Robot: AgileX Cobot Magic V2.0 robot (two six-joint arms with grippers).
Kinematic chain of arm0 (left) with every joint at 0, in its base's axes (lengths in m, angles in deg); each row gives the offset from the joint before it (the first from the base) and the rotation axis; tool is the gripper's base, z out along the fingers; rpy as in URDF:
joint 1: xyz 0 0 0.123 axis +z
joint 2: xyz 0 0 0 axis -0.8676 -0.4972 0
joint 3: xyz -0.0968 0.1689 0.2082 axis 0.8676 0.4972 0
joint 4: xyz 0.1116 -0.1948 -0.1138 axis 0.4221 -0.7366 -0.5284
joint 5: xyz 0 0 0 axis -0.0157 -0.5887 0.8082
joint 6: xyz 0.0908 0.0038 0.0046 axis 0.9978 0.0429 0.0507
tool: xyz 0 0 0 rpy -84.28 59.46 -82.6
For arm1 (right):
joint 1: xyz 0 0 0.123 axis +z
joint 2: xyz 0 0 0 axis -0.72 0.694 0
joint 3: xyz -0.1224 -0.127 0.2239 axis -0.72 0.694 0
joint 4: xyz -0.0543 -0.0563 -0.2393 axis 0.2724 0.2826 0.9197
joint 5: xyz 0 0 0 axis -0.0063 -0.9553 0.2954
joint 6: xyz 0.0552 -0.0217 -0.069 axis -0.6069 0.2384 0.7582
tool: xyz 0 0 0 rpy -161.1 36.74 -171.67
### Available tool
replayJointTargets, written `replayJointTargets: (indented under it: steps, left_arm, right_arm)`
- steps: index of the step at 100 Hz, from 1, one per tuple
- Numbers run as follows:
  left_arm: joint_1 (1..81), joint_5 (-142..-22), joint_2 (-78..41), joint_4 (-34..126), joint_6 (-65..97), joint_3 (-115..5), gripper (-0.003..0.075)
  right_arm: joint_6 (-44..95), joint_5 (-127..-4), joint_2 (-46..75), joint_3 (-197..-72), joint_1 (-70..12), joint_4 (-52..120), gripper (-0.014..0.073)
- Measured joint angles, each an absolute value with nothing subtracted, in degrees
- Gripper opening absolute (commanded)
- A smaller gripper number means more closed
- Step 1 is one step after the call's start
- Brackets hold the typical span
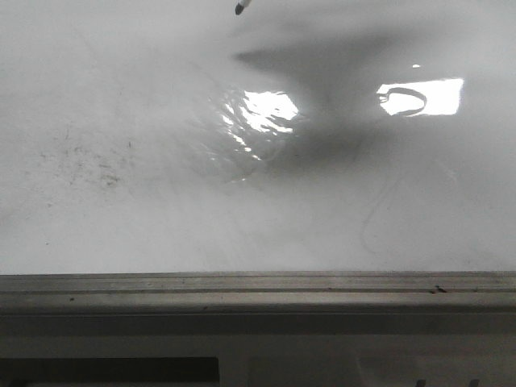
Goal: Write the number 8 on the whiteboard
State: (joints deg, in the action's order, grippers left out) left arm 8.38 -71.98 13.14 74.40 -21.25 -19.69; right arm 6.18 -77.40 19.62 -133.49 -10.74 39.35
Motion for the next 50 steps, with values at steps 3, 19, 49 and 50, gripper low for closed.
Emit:
replayJointTargets:
  steps: [3,19,49,50]
  left_arm:
    - [8.38,-71.98,13.14,74.41,-21.25,-19.67,0.0281]
    - [8.38,-71.98,13.14,74.03,-21.33,-19.67,0.0281]
    - [8.38,-71.98,13.14,73.81,-21.33,-19.67,0.0281]
    - [8.38,-71.98,13.14,73.81,-21.33,-19.67,0.0281]
  right_arm:
    - [6.14,-77.39,20.45,-133.75,-10.9,39.48,-0.0063]
    - [6.3,-79.81,25.31,-134.24,-10.89,38.5,-0.0063]
    - [6.57,-89.33,22.81,-134.45,-12.52,42.2,-0.0063]
    - [6.57,-89.52,22.81,-134.45,-12.52,42.31,-0.0063]
